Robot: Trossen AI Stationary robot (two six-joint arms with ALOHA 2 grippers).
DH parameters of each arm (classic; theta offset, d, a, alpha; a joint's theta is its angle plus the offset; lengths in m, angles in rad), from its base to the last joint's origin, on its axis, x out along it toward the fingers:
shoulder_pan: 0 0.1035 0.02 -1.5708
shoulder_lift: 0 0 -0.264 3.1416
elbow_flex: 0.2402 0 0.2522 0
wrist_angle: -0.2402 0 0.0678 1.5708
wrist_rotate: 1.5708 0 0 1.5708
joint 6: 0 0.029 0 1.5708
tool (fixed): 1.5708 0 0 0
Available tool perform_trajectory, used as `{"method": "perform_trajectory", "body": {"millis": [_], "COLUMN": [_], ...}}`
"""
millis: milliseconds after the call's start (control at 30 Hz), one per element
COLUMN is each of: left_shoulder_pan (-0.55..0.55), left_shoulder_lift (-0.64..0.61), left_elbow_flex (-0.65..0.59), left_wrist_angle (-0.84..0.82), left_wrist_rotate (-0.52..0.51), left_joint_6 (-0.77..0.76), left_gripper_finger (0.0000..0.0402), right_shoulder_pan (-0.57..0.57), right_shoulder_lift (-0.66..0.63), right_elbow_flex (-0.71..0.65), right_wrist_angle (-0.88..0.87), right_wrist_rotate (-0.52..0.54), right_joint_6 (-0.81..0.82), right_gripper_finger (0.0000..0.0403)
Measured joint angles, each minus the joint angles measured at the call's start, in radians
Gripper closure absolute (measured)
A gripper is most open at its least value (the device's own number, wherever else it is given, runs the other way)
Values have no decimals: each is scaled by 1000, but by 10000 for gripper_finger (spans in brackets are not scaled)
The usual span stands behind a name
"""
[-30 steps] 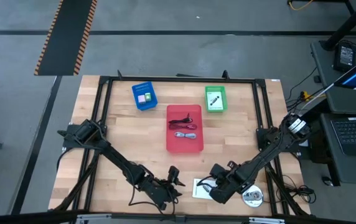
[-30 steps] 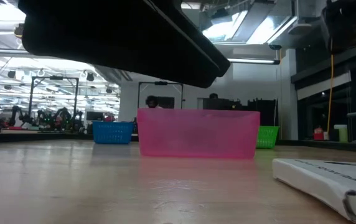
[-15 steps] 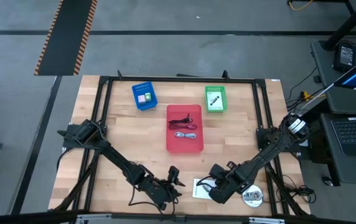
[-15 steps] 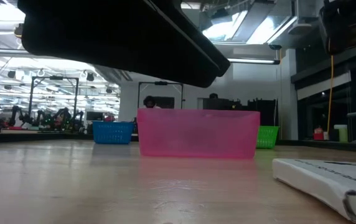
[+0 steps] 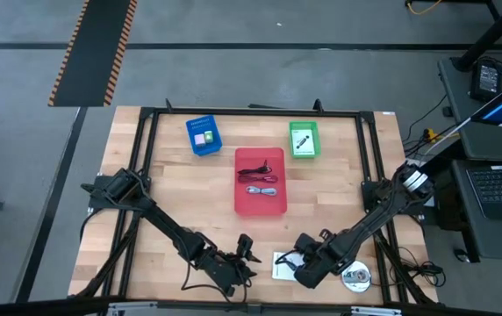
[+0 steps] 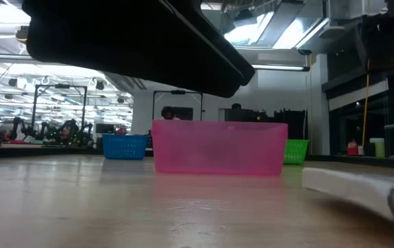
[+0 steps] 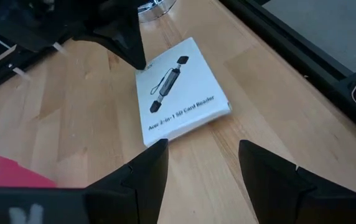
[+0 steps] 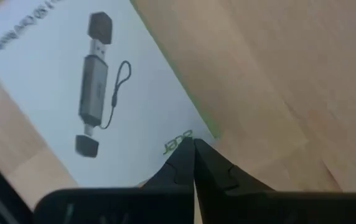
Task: Pick and place items into bin
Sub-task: Put the card reader box into the green bin
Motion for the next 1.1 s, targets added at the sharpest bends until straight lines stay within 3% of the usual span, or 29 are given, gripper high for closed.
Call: {"method": "perform_trajectory", "body": {"millis": [333,500,700,1100], "left_shoulder_pan": [0,0,0,3], "left_shoulder_lift": [0,0,0,83], "left_elbow_flex": [0,0,0,0], "left_wrist_angle": [0,0,0,-43], "left_wrist_rotate": [-7,-7,-7,-8], "left_joint_6": [10,105,173,303], "left_gripper_finger": [212,208,208,207], "right_shoulder_pan": [-7,-26,-41,-51], "right_shoulder_lift": [17,15,12,11], "right_elbow_flex": [3,-25,-116,-129], "right_wrist_angle": [1,42,253,265], "right_wrist_rotate": [-1,-4,-16,-26], "right_joint_6": [9,56,63,105], "right_gripper_finger": [403,403,403,403]}}
